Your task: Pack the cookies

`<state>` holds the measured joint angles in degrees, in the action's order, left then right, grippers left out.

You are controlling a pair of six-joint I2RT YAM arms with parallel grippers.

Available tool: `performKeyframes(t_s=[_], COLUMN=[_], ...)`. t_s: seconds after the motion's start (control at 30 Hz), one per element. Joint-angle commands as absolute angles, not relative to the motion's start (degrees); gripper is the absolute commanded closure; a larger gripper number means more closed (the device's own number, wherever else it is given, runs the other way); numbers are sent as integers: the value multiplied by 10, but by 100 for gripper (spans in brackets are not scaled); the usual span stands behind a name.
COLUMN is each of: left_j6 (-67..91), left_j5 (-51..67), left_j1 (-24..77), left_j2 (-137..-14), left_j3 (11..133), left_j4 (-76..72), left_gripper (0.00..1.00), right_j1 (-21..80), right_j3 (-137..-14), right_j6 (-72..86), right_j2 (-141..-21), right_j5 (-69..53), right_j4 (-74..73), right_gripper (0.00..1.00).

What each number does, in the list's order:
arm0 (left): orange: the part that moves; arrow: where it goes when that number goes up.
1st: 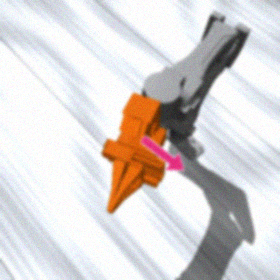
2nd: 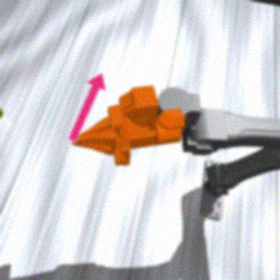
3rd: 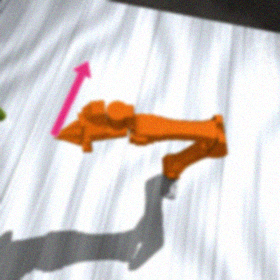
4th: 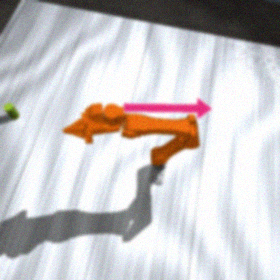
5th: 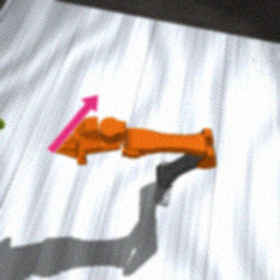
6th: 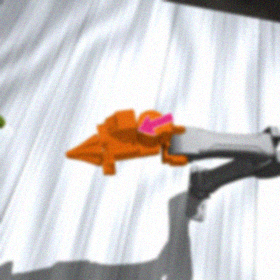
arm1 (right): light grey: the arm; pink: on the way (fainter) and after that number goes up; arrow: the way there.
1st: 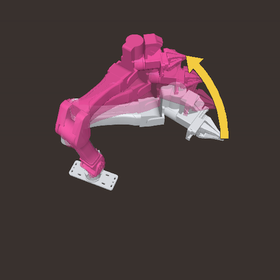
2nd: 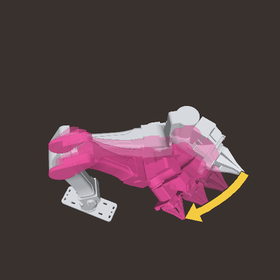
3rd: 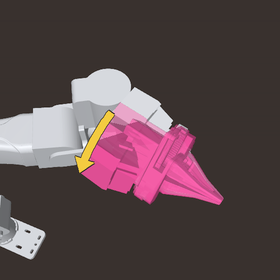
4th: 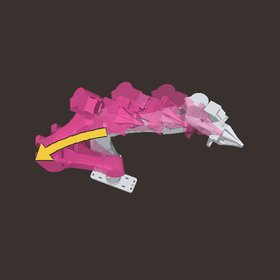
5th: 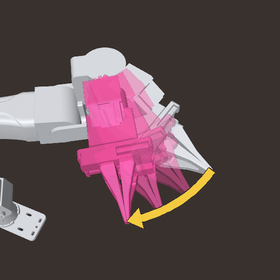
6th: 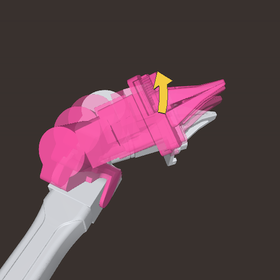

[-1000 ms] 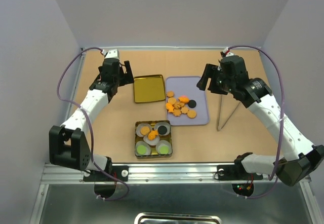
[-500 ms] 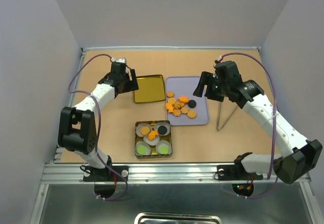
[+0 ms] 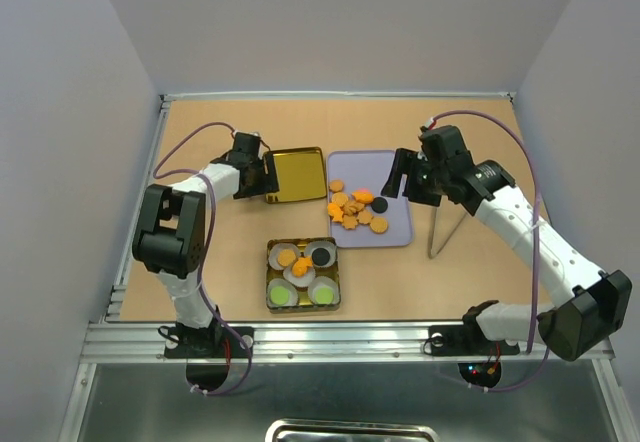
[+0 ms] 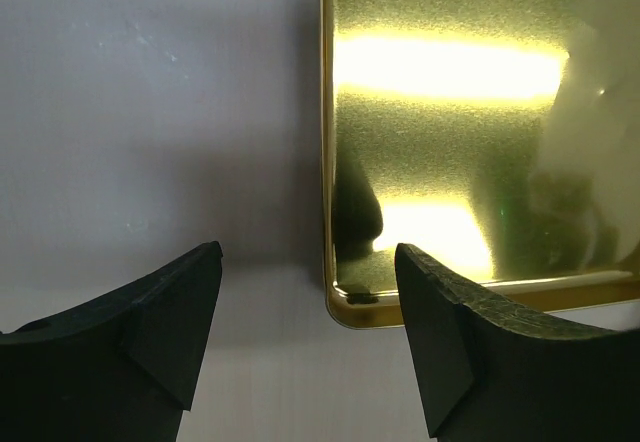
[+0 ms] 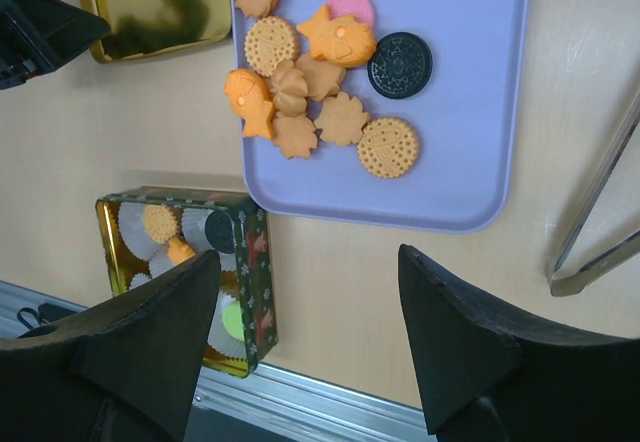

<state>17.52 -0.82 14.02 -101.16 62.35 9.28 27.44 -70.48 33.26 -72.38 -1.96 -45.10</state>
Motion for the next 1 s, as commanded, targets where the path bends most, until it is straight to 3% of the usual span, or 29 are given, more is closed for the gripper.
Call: performKeyframes(t_s=[0.0,0.17,0.27,0.3,0.43,0.57,0.6,0.83,0.97], left_j6=[175,171,163,163,160,156,154,158,147], left_j5=[-7,-18,-17,-18,-19,-11,-8,-83,-70], left_j1=[145,146,148,148,149,149,149,131,113], left_j2=[-1021,-1043,-1049,-1049,-1049,-1050,-1051,-997,-950], left_j3=[646,660,660,659,652,643,643,679,728], left_j4=[86,104,106,106,107,104,104,143,165], left_gripper=[20,26,33,40,48,78,98,100,100], right_j1=[273,273,273,273,273,273,274,273,273], right_j3=[-694,-689,-686,-686,-683,-680,-682,-722,-760], right_j6=[332,336,339,340,341,342,342,334,320], right_j2=[-710,-711,-712,-712,-716,-722,-722,-735,-763], right_j5=[-19,-15,-15,-15,-16,-18,-20,-31,-47], right_j4=[-435,-436,-436,-436,-435,-436,-436,-444,-445], right_gripper=[23,23,23,23,23,23,23,23,23])
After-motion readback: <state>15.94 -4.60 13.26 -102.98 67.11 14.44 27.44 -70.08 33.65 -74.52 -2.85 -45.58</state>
